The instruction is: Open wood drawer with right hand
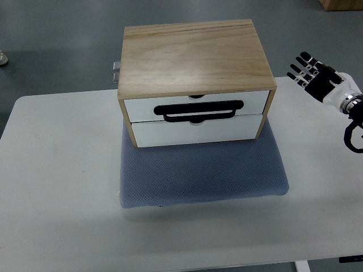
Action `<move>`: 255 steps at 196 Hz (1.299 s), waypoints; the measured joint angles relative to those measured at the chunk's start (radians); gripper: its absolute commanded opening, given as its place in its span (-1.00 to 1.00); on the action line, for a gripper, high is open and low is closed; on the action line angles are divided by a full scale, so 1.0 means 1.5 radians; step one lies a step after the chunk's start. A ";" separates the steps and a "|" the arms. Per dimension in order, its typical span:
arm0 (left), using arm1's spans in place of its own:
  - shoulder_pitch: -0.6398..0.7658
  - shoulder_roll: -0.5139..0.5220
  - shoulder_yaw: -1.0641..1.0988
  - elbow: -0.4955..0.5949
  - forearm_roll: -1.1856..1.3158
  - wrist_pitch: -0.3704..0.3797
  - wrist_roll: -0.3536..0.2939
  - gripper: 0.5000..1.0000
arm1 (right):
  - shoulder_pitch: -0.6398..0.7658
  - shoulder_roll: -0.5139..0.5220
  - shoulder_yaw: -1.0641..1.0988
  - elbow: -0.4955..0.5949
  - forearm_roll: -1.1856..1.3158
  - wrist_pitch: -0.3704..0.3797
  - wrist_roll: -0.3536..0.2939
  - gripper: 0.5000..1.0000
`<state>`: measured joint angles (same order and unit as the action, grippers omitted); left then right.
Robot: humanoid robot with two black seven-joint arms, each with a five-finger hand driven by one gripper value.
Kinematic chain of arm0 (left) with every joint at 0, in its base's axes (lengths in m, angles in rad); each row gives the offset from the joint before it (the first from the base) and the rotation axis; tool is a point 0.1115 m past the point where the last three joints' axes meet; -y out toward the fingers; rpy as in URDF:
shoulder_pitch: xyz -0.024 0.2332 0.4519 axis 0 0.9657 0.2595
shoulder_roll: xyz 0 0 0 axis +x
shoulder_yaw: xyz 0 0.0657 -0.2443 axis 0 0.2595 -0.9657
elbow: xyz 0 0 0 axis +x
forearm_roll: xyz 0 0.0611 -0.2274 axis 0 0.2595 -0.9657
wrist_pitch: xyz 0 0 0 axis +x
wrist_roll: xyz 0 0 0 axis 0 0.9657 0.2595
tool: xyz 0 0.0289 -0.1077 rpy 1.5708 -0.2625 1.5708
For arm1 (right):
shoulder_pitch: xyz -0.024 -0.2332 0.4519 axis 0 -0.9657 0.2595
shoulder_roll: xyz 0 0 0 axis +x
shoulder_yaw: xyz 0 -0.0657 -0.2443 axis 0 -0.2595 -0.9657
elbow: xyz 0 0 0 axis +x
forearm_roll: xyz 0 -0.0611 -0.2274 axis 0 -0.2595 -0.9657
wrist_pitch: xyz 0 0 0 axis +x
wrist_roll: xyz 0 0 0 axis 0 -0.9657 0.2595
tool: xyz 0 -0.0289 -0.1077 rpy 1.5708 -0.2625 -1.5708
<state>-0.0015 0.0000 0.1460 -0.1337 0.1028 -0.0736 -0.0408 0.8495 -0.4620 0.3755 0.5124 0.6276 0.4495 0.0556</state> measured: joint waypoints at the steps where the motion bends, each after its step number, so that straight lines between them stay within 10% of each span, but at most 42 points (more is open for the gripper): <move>1: 0.000 0.000 0.000 0.000 0.000 0.000 0.000 1.00 | 0.000 0.000 0.000 0.000 0.000 0.000 0.000 0.82; 255: 0.000 0.000 -0.001 -0.001 0.006 0.000 0.000 1.00 | -0.005 0.006 0.006 -0.002 -0.008 0.041 0.002 0.81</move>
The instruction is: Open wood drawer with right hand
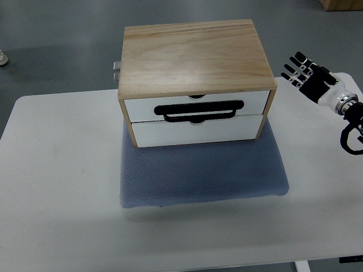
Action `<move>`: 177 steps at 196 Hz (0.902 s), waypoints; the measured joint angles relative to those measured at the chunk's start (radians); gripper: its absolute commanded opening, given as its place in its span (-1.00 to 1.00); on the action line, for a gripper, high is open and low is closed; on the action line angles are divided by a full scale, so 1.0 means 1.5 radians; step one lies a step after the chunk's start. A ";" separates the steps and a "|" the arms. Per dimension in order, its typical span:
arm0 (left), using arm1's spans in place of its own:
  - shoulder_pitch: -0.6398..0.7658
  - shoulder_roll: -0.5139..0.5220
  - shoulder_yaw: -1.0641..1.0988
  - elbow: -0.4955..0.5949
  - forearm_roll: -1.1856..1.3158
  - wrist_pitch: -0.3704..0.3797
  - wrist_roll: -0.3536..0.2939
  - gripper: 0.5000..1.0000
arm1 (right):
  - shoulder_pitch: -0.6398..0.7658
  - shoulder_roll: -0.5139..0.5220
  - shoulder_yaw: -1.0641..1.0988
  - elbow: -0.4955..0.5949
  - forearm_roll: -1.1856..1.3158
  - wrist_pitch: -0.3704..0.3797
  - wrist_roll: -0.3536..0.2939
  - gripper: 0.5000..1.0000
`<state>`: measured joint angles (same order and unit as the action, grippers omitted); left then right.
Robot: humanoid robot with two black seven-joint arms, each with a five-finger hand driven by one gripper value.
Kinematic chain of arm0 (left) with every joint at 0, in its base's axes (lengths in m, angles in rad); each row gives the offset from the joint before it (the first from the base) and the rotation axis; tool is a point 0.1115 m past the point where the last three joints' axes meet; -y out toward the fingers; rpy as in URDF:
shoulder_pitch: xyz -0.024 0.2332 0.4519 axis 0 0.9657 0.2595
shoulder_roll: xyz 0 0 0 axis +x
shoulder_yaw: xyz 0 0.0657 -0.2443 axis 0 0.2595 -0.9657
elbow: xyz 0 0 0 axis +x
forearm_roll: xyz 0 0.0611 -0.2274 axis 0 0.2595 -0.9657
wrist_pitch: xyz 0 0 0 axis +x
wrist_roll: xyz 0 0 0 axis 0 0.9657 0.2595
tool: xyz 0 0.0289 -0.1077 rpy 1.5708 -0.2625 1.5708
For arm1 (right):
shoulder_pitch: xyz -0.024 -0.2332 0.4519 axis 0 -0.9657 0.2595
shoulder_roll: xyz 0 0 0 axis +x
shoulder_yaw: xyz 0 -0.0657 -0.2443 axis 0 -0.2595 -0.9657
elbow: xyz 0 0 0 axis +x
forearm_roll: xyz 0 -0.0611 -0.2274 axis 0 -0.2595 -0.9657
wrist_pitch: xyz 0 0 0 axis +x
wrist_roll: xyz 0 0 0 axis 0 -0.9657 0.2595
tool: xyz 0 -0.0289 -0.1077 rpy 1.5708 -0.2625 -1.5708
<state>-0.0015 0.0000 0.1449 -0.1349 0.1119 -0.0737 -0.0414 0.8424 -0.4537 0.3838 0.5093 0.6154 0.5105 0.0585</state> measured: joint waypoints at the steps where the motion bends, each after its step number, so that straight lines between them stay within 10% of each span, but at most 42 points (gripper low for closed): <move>1: 0.000 0.000 0.000 0.000 0.000 0.000 0.000 1.00 | 0.000 0.000 0.000 0.000 0.000 0.000 0.000 0.81; 123: 0.000 0.000 0.000 0.000 0.000 0.000 0.000 1.00 | 0.003 -0.065 -0.005 0.013 -0.154 -0.035 0.013 0.81; 177: 0.000 0.000 0.000 0.000 0.000 0.000 0.000 1.00 | 0.008 -0.189 -0.051 0.104 -0.354 -0.037 0.124 0.80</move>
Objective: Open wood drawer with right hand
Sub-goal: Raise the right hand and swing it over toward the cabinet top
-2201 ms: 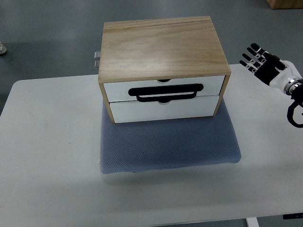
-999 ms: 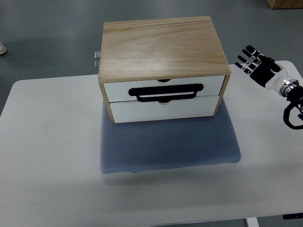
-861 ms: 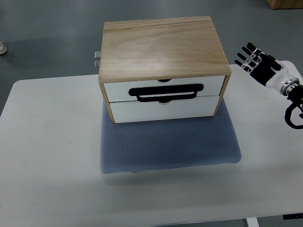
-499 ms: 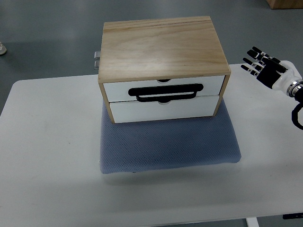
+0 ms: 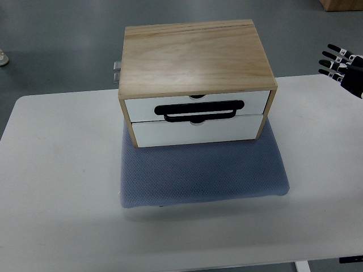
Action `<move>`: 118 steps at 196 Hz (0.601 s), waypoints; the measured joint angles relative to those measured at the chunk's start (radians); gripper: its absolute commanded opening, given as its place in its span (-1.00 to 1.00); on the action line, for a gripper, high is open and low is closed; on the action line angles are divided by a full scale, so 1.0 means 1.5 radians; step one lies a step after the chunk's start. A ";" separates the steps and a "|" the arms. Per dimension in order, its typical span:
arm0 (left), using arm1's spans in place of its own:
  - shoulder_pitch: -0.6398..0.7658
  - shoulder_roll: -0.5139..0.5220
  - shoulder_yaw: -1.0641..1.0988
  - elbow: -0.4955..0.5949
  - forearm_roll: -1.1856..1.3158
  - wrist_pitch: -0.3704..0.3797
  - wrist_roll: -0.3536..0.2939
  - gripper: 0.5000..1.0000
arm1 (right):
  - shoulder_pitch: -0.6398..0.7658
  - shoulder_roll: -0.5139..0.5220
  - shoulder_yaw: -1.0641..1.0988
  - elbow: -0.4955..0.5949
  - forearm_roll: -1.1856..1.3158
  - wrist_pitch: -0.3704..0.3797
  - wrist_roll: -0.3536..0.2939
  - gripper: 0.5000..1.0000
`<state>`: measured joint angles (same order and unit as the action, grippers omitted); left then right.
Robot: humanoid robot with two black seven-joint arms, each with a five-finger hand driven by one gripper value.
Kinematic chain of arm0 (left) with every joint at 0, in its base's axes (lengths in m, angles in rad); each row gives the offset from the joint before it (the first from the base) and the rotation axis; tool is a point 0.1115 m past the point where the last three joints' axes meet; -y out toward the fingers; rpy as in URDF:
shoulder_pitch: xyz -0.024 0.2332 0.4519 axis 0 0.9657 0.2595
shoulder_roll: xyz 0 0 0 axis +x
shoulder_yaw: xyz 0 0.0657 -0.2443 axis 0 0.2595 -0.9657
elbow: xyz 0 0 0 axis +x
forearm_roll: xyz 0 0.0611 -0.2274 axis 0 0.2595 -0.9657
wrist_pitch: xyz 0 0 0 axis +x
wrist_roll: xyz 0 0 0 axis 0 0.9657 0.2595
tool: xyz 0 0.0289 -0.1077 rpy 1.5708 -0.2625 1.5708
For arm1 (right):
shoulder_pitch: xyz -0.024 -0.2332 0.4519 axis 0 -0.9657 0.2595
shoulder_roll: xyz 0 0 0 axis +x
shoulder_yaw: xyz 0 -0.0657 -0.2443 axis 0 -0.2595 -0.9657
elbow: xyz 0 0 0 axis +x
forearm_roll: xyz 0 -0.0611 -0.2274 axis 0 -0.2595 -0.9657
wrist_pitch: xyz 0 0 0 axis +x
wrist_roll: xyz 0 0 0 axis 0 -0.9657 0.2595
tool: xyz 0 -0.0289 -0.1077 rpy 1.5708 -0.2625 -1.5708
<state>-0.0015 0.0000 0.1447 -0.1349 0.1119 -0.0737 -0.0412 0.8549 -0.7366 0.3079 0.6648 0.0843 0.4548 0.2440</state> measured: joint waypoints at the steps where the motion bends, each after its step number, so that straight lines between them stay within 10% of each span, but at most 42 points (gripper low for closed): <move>1: 0.000 0.000 0.000 0.000 0.000 0.000 0.000 1.00 | 0.000 -0.002 -0.001 0.002 -0.004 0.000 0.002 0.80; 118: 0.000 0.000 0.000 0.000 0.000 0.000 0.000 1.00 | 0.184 -0.284 -0.183 0.335 -0.246 0.096 0.119 0.81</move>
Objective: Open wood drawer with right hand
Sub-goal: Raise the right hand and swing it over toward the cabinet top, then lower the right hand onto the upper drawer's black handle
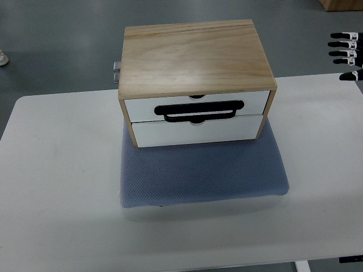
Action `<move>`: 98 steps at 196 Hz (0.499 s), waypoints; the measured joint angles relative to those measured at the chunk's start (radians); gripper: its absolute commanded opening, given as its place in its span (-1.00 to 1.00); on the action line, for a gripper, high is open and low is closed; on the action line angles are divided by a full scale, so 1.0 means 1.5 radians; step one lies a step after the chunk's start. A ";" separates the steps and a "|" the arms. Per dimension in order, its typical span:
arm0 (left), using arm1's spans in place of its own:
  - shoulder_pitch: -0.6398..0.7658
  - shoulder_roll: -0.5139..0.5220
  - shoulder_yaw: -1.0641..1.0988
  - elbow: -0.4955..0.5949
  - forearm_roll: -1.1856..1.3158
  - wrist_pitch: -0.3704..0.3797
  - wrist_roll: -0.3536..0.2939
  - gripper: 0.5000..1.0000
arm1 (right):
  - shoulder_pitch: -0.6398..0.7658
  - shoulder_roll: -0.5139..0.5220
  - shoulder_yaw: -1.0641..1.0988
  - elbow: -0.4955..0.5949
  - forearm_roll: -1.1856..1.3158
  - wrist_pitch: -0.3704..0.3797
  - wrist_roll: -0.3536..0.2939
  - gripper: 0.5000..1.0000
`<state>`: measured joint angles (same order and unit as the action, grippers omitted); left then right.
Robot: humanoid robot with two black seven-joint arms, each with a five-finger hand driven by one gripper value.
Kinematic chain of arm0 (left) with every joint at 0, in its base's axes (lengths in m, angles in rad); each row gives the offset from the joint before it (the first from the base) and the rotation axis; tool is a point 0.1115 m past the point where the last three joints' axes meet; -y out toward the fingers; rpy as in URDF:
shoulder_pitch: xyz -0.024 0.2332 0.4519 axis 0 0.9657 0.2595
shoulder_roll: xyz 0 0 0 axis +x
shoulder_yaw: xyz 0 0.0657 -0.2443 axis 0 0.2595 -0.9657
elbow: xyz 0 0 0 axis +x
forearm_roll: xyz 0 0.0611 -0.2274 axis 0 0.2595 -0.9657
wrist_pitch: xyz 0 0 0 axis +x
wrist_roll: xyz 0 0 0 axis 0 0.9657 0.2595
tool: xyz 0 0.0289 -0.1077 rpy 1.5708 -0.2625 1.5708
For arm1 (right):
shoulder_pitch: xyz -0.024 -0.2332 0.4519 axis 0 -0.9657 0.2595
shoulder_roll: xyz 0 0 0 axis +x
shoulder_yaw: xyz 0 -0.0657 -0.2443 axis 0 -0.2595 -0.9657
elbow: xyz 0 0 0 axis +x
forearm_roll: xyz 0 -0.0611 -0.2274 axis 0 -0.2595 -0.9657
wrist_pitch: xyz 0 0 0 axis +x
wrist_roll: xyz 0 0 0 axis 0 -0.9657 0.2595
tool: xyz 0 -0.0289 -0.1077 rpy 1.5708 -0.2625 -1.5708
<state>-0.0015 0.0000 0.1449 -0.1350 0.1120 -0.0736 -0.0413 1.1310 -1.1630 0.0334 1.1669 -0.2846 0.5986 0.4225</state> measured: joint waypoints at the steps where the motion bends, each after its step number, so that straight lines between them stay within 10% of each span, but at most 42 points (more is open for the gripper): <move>1: 0.000 0.000 0.000 0.000 0.000 0.000 0.000 1.00 | 0.001 -0.001 0.000 0.003 -0.001 0.001 0.000 0.81; 98: 0.000 0.000 0.000 0.000 0.000 0.000 0.000 1.00 | 0.113 0.103 0.008 0.177 -0.069 0.008 -0.027 0.81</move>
<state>-0.0015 0.0000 0.1449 -0.1350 0.1120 -0.0736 -0.0416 1.3008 -1.0090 0.0450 1.4319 -0.3877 0.6109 0.3826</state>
